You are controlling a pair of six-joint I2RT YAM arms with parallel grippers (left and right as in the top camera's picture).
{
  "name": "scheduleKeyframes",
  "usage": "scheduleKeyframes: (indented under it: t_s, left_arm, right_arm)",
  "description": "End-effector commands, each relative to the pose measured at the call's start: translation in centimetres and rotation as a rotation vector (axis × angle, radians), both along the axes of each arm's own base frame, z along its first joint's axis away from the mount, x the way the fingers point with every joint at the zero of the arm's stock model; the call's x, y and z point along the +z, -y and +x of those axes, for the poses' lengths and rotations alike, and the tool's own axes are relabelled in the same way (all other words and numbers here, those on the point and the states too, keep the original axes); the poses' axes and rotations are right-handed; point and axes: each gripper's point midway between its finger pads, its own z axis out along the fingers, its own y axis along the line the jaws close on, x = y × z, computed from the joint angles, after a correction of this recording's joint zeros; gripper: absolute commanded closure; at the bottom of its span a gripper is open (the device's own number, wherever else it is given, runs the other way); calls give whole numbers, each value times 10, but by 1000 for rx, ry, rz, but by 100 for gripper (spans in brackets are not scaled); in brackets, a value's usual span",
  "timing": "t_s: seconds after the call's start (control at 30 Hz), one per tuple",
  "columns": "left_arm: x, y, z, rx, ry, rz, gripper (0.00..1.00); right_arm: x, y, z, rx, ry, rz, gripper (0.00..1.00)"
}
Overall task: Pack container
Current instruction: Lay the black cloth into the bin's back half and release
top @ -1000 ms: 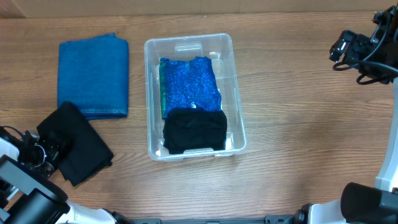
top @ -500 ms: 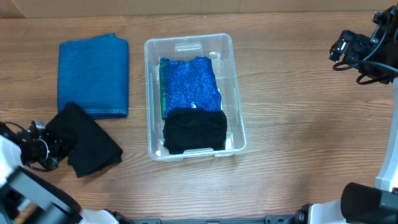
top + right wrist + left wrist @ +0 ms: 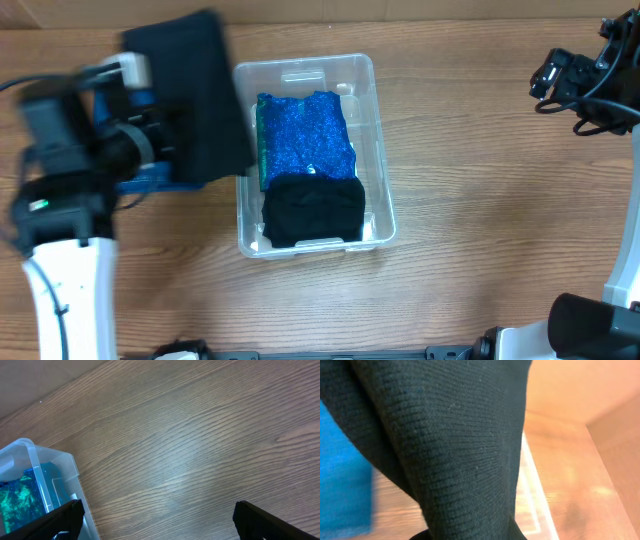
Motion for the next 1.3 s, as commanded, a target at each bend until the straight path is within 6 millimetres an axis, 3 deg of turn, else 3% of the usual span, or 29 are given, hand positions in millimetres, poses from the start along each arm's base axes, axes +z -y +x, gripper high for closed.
scheduleKeyframes:
  t_s: [0.0,0.13,0.3,0.5,0.57,0.6,0.63,0.7,0.77,0.9,1.0,1.07,1.1,1.17,1.2,1.27]
  left_arm:
    - [-8,56,21,-40,1,45,96]
    - [-38,121,49,-121,-48,-13,96]
    - [-90,166,83,-96,-119,-38,96]
    - [-169,186,98,-56,-297,-56,96]
    - [-181,186,100,-54,-320,-47,94]
    - [-186,186,100,-53,-329,-42,89]
    - [-190,186,101,-55,-334,-38,78]
    - [-187,181,103,-61,-318,-25,46]
    - [-175,169,105,-56,-292,-13,32]
    - [-123,115,104,82,-223,29,14]
    - [-77,86,99,167,-117,38,16]
    - [-51,78,95,184,-41,50,26]
    - [-41,80,93,167,-4,57,39]
    - [-28,92,91,106,62,95,81]
    - [-26,100,91,72,84,116,93]
    - [-33,119,92,-21,122,196,96]
  right_arm:
    - [5,0,-1,0,18,-1,0]
    - [5,0,-1,0,18,-2,0]
    - [5,0,-1,0,18,-2,0]
    - [5,0,-1,0,19,-2,0]
    - [5,0,-1,0,18,-2,0]
    - [5,0,-1,0,18,-2,0]
    - [5,0,-1,0,18,-2,0]
    - [5,0,-1,0,18,-2,0]
    - [5,0,-1,0,18,-2,0]
    - [5,0,-1,0,18,-2,0]
    - [5,0,-1,0,18,-2,0]
    - [5,0,-1,0,18,-2,0]
    - [5,0,-1,0,18,-2,0]
    - [5,0,-1,0,18,-2,0]
    - [5,0,-1,0,18,-2,0]
    - [5,0,-1,0,18,-2,0]
